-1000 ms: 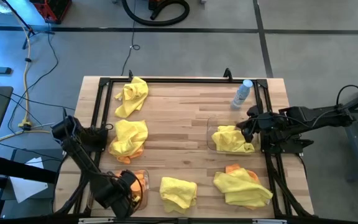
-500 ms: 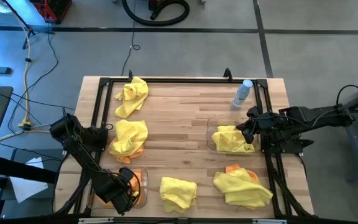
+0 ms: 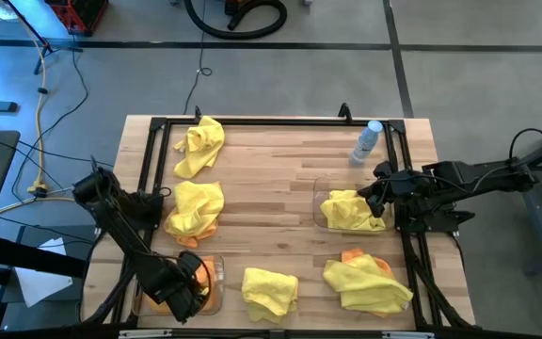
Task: Sort microfiber towel by color & place in baskets
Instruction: Put the orange microfiber cloth into the left transparent bin
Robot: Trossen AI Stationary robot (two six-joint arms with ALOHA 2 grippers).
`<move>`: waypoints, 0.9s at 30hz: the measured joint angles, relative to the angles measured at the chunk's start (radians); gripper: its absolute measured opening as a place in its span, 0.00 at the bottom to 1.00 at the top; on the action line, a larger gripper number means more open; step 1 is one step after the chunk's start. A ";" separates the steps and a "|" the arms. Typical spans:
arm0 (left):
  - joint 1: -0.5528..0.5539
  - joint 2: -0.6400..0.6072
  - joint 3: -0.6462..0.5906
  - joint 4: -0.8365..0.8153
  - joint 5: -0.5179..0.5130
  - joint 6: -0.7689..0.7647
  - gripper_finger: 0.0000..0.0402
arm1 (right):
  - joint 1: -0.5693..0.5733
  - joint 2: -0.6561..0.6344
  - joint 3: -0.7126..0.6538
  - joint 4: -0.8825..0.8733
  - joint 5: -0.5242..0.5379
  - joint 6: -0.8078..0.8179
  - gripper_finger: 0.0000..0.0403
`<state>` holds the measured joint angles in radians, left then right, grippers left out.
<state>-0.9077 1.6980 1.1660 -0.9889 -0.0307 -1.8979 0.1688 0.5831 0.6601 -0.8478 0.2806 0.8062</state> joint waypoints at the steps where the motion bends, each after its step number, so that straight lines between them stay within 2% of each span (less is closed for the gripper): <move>1: 0.000 -0.016 0.000 0.000 0.000 -0.010 0.41 | 0.000 0.000 0.000 0.000 0.000 0.000 0.00; 9: -0.001 -0.150 0.001 -0.001 -0.031 -0.134 0.42 | 0.000 0.000 0.000 0.000 0.001 -0.032 0.00; 14: -0.003 -0.173 0.001 0.000 -0.091 -0.206 0.42 | 0.000 0.000 0.000 0.000 0.008 -0.047 0.00; 27: 0.010 0.005 -0.036 0.024 -0.025 -0.347 0.42 | 0.000 0.000 0.000 -0.001 0.006 -0.085 0.00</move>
<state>-0.8974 1.7028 1.1301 -0.9648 -0.0554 -2.2452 0.1688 0.5831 0.6601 -0.8484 0.2864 0.7214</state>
